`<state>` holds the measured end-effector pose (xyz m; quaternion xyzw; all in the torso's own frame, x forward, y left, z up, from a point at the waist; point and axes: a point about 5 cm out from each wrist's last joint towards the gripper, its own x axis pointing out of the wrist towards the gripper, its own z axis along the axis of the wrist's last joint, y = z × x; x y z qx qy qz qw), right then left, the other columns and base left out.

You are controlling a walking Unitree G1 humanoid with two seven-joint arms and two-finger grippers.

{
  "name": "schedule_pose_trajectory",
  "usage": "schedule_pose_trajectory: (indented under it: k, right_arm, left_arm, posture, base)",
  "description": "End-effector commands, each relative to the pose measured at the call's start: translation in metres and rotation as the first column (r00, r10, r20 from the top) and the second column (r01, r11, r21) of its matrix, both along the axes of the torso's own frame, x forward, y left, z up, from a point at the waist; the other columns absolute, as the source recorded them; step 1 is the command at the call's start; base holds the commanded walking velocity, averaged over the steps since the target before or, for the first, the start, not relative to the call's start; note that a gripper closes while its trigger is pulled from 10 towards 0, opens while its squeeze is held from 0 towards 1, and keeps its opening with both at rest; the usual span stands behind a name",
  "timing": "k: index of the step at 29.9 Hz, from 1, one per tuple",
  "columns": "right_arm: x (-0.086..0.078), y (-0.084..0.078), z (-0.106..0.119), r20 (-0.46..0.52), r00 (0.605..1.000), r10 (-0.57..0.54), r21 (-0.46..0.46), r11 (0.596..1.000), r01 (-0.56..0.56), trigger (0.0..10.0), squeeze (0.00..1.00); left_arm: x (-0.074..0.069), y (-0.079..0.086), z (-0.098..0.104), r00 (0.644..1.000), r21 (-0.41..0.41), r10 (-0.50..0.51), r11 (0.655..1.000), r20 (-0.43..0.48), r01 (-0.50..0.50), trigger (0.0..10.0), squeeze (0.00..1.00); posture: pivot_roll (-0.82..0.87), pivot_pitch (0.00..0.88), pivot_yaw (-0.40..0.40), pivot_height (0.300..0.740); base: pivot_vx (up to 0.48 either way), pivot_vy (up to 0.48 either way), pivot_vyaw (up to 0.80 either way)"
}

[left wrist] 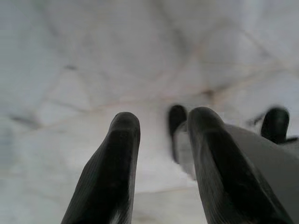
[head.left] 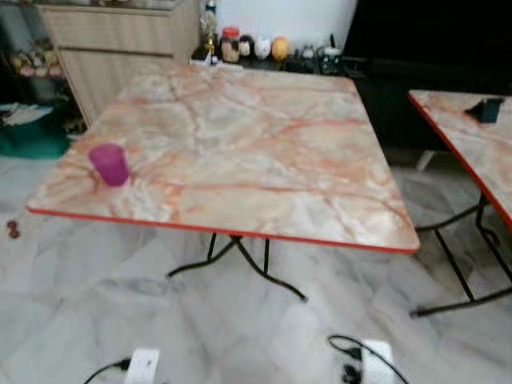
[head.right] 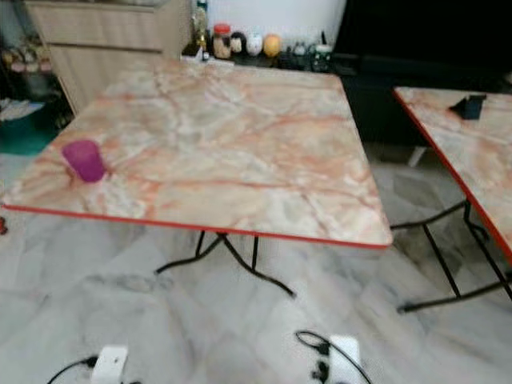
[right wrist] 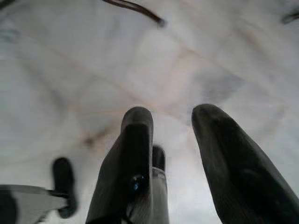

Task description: Setting the table

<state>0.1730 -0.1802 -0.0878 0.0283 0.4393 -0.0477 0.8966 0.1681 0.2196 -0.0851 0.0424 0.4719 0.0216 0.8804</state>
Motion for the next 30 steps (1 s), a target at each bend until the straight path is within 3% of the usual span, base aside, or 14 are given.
schedule_pose_trajectory:
  k: [1,22,30]
  right_arm:
    - [-0.0051,-0.0130,-0.0008,-0.015,1.000,-0.017,-0.028,0.999,0.017,10.0,0.00]
    - [-0.0082,-0.0129,-0.0020,-0.022,1.000,-0.005,-0.029,1.000,0.005,10.0,0.00]
    - [-0.0069,-0.0133,-0.0013,-0.016,1.000,-0.011,-0.033,0.999,0.010,10.0,0.00]
  left_arm:
    - [0.0017,-0.0090,-0.0012,1.000,-0.011,-0.029,1.000,-0.007,0.029,10.0,0.00]
    - [0.0087,-0.0014,0.0036,1.000,0.001,-0.029,1.000,0.012,0.029,10.0,0.00]
    - [0.0086,-0.0081,0.0024,0.999,0.000,-0.034,0.999,0.024,0.034,10.0,0.00]
  posture:
    - [0.07,0.000,-0.028,0.740]
    - [0.08,0.000,-0.029,0.740]
    - [0.08,0.000,-0.028,0.740]
  base:
    - [0.000,0.398,0.00]
    - [0.000,0.397,0.00]
    - [0.000,0.000,0.00]
